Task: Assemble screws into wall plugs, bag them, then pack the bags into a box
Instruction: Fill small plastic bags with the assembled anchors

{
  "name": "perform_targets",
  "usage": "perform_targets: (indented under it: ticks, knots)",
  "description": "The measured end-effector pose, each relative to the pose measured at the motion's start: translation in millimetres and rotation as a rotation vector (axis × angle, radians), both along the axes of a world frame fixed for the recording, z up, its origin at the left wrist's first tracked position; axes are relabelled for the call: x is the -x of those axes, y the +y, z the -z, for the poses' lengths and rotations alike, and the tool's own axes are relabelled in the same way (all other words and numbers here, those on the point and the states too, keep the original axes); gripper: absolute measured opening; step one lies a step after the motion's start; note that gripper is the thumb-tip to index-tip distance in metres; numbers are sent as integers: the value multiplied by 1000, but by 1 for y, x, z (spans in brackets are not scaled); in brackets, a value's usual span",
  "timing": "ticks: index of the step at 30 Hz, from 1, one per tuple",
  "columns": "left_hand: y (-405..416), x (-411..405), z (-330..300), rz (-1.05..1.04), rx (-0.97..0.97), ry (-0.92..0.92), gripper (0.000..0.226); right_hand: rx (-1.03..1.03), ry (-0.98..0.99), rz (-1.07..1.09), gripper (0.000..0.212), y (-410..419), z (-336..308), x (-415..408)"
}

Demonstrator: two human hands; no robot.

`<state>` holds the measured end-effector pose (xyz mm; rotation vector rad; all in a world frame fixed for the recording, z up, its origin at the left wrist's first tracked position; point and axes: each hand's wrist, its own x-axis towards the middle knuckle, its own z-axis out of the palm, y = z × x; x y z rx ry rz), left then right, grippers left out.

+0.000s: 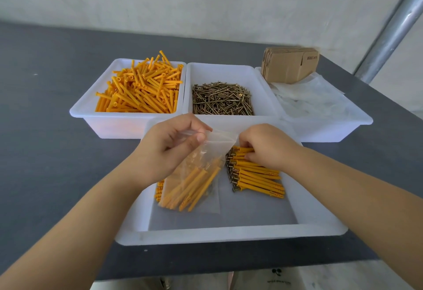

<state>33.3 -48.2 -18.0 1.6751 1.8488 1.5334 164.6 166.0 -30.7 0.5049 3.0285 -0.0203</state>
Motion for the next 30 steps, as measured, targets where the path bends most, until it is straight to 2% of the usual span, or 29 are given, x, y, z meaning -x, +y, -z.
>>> perform_targets:
  ticks: [9,14,16,19,23,26,30]
  knots:
    - [0,0,-1,0,14,13,16,14,5,-9,34,5,-12,-4]
    - [1,3,1,8,11,13,13,48,147,6,12,9,-24,-10]
    - [1,3,2,15,9,16,12,205,317,74,7,11,-33,-12]
    - [1,4,3,30,17,-4,11,649,579,182,15,10,-58,-13]
    - [1,3,3,47,17,-21,11,1132,707,151,10,2,-83,-6]
    - [0,1,1,56,12,-28,14,1273,631,92,4,-10,-88,7]
    - [-1,-1,0,84,2,-27,16,1199,501,65,5,-28,-79,23]
